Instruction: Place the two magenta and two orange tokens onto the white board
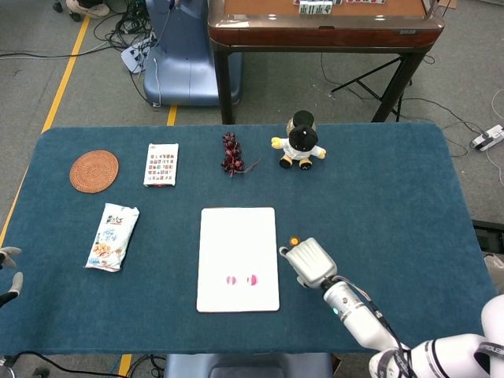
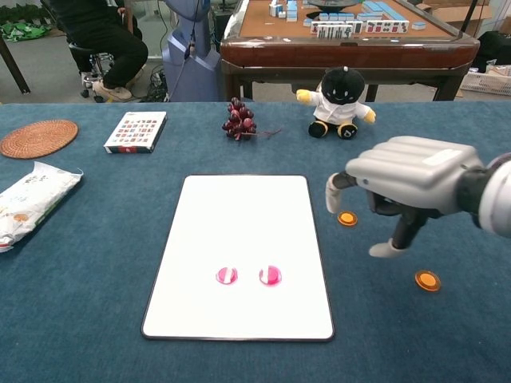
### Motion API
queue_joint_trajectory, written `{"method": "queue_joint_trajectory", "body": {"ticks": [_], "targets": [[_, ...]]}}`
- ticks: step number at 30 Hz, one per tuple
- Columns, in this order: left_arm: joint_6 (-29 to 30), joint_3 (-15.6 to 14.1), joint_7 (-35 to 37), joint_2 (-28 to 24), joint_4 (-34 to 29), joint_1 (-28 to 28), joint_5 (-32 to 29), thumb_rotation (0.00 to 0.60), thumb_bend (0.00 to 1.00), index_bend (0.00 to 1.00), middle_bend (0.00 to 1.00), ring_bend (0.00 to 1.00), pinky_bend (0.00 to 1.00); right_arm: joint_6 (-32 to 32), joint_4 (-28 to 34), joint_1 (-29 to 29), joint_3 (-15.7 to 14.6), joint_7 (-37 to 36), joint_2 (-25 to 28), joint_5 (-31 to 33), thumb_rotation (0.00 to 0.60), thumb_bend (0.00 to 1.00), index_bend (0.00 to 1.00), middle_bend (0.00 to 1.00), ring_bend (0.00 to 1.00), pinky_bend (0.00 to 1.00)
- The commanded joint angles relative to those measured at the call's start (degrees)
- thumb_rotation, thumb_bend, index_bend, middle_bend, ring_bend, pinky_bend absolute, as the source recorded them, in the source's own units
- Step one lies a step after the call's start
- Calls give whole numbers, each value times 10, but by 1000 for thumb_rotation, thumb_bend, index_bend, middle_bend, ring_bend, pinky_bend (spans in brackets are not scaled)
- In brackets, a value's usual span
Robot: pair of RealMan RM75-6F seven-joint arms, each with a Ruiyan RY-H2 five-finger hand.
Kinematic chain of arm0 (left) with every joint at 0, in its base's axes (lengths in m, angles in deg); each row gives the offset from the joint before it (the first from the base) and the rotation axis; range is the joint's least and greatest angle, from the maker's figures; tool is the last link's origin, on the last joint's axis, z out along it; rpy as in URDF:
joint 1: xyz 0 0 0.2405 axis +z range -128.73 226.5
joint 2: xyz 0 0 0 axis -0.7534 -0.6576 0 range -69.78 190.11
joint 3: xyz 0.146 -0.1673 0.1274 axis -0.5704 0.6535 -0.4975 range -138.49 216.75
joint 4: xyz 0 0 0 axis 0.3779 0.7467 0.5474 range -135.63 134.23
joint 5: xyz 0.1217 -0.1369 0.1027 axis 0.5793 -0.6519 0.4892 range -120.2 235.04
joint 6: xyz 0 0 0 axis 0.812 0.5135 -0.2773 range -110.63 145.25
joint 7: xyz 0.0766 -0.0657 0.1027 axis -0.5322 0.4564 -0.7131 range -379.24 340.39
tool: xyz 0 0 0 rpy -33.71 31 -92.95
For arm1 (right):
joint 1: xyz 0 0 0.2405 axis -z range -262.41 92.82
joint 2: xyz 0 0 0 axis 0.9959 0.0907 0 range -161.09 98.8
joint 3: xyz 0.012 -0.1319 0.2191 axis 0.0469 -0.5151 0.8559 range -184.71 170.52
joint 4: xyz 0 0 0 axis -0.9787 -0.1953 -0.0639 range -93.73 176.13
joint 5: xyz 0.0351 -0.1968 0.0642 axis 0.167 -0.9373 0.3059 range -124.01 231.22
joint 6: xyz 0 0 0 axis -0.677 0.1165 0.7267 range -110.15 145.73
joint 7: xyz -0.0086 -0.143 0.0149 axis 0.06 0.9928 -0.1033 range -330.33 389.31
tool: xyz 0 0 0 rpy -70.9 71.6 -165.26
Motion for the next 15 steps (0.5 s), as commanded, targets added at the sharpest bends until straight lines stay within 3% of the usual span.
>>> {"method": "queue_joint_trajectory", "body": {"ticks": [1,7,15], "targets": [[-1,-1,-3,2,1,-1,2,600,442,401,472,426,525,-13,-2,27,-23,-22,15,-28,600,165,313,1000,1000,1000],[-4,-3,-6,5,2,-2,3,600,442,401,472,426,525,-14,-28,58,-47,-42,20,-59,600,185,313,1000,1000,1000],[-5,-4,-6,6,2,-3,5,600,442,402,472,426,525,2,-71,88,-49,-81,17,-71,600,204,323,1000,1000,1000]]}}
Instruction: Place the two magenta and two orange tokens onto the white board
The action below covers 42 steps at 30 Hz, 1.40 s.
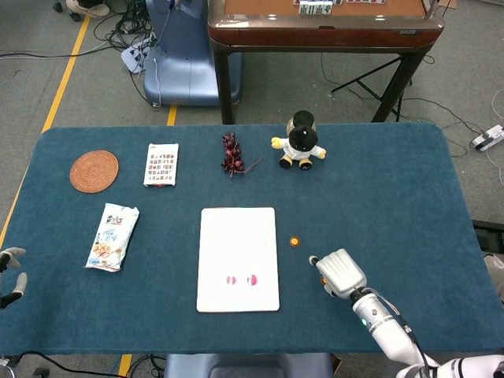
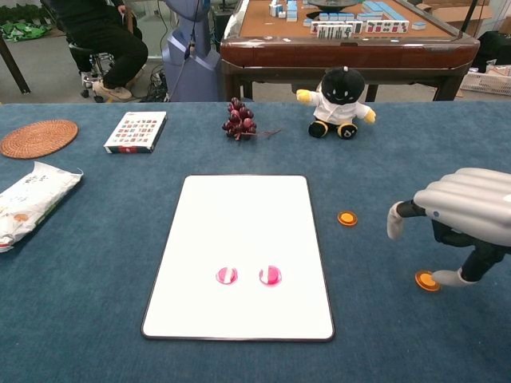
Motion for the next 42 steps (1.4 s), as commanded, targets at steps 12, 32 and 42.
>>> {"method": "queue_joint_trajectory", "body": {"ticks": [12,32,42], "targets": [[-3,-2,0,0,0,-1,1,600,441,401,472,426,525,30,-51,36,7,-38,-14,-24,600,221,356,1000,1000,1000],[-4,-2,3,-1,-2,-1,0,600,442,401,472,426,525,66,-88,53,32,-42,-34,-28,600,222,388,1000,1000,1000],[-5,-2,5,-2,-3,-1,-1,600,442,401,472,426,525,73,-98,59,39,-41,-40,-34,600,223,424,1000,1000,1000]]}}
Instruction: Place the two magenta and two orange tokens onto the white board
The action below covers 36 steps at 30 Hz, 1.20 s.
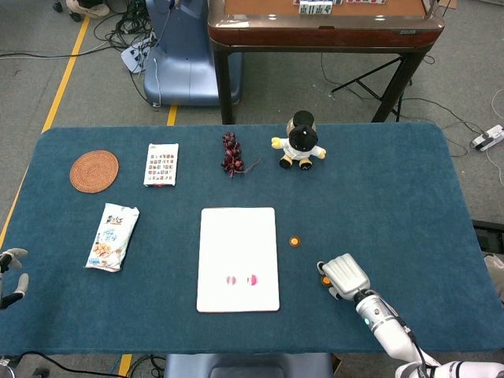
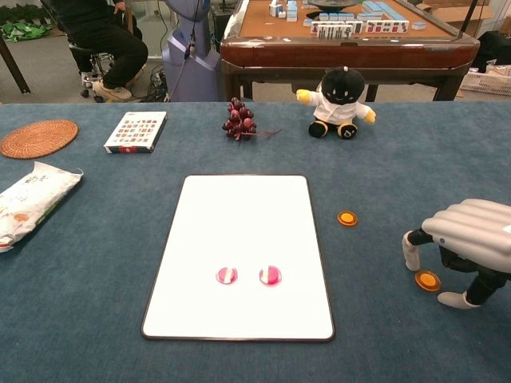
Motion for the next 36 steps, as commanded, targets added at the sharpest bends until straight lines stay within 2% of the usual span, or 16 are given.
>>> {"method": "queue_joint_trajectory", "body": {"ticks": [1,8,13,18,21,26,30,36], "targets": [[0,0,0,0,0,0,0,600,442,401,472,426,525,1,-2,2,1,0,-1,-2,600,223,431,1000,1000,1000],[-1,0,-1,1,1,0,-1,600,441,401,472,426,525,-1,-7,7,6,-2,-4,-9,600,222,522,1000,1000,1000],[-1,0,-2,1,1,-1,0,600,442,401,472,426,525,-2,2,8,15,-6,1,-13,600,222,545,1000,1000,1000],[-1,-1,-4,2,0,-1,1,600,441,401,472,426,525,-4,32,-4,37,5,12,-18,600,223,545,1000,1000,1000],[-1,-1,-5,2,1,-1,1,600,441,401,472,426,525,-1,56,-20,59,20,18,-9,600,223,546,1000,1000,1000],[3,0,-6,2,1,0,0,600,441,401,472,426,525,11,80,-57,107,62,13,40,600,223,546,1000,1000,1000],[5,1,-2,0,0,1,1,600,441,401,472,426,525,24,68,-92,144,89,-5,101,600,223,546,1000,1000,1000],[8,1,3,-3,-3,3,4,600,441,401,472,426,525,44,22,-134,170,100,-45,159,600,223,546,1000,1000,1000]]}}
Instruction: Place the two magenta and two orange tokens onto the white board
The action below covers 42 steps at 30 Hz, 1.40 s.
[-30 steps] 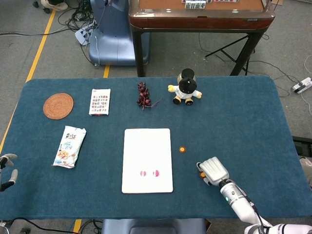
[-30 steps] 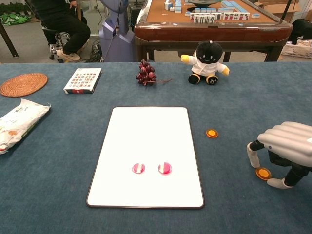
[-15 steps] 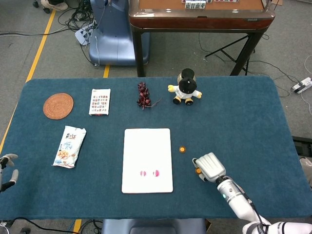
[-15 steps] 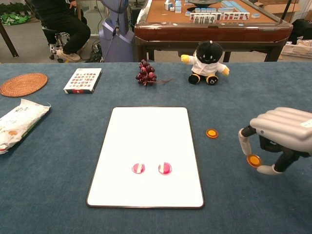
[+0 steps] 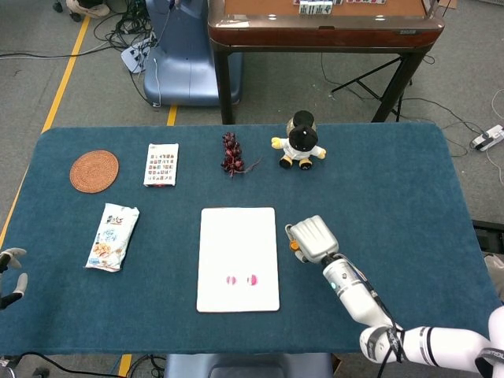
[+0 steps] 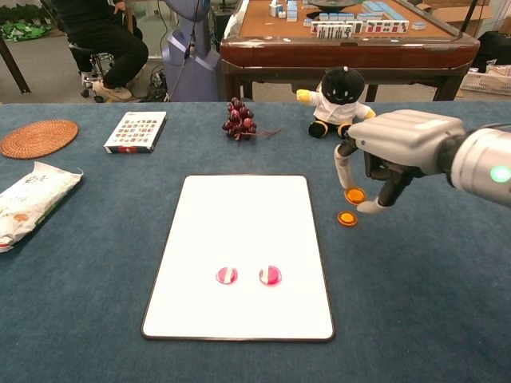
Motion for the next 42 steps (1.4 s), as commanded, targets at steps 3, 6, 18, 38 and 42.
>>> {"method": "queue_joint_trajectory", "body": {"ticks": [3,6,18,38,42], "targets": [[0,-1,2,-1,-2,0,2,600,442,401,472,426,525,23,-55,-47,24,16,-47,54,600,223,546,1000,1000,1000],[1,-2,4,-2,-3,1,5,600,442,402,472,428,525,33,-80,-65,33,11,-68,73,600,223,546,1000,1000,1000],[6,-1,20,-9,-6,5,8,600,441,402,472,431,525,49,-150,-122,47,-3,-125,112,600,223,546,1000,1000,1000],[4,-5,15,-9,-8,5,14,600,441,403,478,436,526,34,-173,-131,28,-41,-128,102,600,42,204,1000,1000,1000],[0,-5,13,-7,-6,4,12,600,441,403,478,435,526,13,-132,-113,8,-38,-95,89,600,120,304,1000,1000,1000]]}}
